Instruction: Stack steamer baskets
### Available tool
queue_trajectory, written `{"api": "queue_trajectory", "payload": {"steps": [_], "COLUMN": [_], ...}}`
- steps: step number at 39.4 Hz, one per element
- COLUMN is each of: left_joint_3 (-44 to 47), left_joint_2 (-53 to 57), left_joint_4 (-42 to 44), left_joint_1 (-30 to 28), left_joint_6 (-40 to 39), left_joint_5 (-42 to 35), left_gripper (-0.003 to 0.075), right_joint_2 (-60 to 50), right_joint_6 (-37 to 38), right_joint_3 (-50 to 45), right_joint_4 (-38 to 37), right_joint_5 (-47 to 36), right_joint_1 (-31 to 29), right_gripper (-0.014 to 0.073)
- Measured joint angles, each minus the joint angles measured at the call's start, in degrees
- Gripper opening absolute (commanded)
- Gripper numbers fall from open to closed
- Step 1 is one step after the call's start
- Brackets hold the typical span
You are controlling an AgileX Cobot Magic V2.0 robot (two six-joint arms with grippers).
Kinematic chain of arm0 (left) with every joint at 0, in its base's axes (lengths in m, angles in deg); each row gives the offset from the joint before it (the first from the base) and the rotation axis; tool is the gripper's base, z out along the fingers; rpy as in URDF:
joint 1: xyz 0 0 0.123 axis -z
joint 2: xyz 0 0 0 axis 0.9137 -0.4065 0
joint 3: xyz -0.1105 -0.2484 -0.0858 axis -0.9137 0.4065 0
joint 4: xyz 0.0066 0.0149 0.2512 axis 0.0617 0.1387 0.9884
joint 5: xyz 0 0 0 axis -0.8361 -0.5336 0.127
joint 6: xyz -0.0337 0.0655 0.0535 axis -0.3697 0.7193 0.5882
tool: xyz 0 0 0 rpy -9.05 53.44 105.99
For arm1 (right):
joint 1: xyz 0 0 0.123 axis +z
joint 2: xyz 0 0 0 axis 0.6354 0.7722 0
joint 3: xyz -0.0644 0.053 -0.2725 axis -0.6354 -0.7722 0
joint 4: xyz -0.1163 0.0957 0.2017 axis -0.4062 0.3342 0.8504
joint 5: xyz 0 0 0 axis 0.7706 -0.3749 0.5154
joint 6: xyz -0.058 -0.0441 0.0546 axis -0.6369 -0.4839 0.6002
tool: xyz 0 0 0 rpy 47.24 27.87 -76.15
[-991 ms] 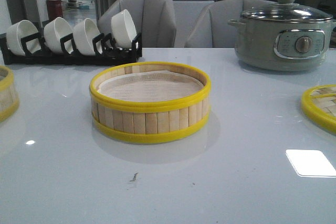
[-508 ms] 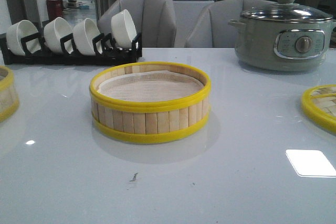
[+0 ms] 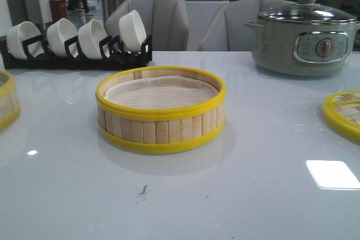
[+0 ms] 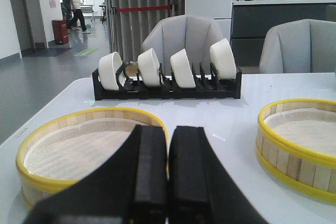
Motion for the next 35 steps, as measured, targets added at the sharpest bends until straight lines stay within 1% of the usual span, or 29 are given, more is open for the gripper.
{"api": "queue_trajectory", "payload": {"steps": [3,6,10,12,17,23,26,30,35], "left_joint_3": [-0.48,-2.93,-10.80,-15.82,-32.57,-52.61,-60.05,-66.25,-68.22], "left_joint_2": [0.00,-1.62,-8.56,-13.11,-26.76,-42.82,-49.41,-57.04,-62.18], "left_joint_4": [-0.73,-1.87,-1.77,-1.04,0.95,1.82,1.91,2.05,1.52], "left_joint_1": [0.00,0.00,0.57,0.80,0.89,0.89,0.89,0.89,0.89], "left_joint_6": [0.00,0.00,0.00,0.00,0.00,0.00,0.00,0.00,0.00], "left_joint_5": [0.52,3.02,6.42,8.09,13.97,24.17,28.91,35.39,39.24], "left_gripper": [0.0094,0.0094,0.0094,0.0094,0.0094,0.0094,0.0094,0.0094,0.0094], "right_joint_2": [0.00,0.00,0.00,0.00,0.00,0.00,0.00,0.00,0.00], "right_joint_6": [0.00,0.00,0.00,0.00,0.00,0.00,0.00,0.00,0.00], "right_joint_3": [0.00,0.00,0.00,0.00,0.00,0.00,0.00,0.00,0.00], "right_joint_4": [0.00,0.00,0.00,0.00,0.00,0.00,0.00,0.00,0.00], "right_joint_5": [0.00,0.00,0.00,0.00,0.00,0.00,0.00,0.00,0.00], "right_joint_1": [0.00,0.00,0.00,0.00,0.00,0.00,0.00,0.00,0.00], "right_gripper": [0.0022,0.0022,0.0022,0.0022,0.0022,0.0022,0.0022,0.0022,0.0022]}}
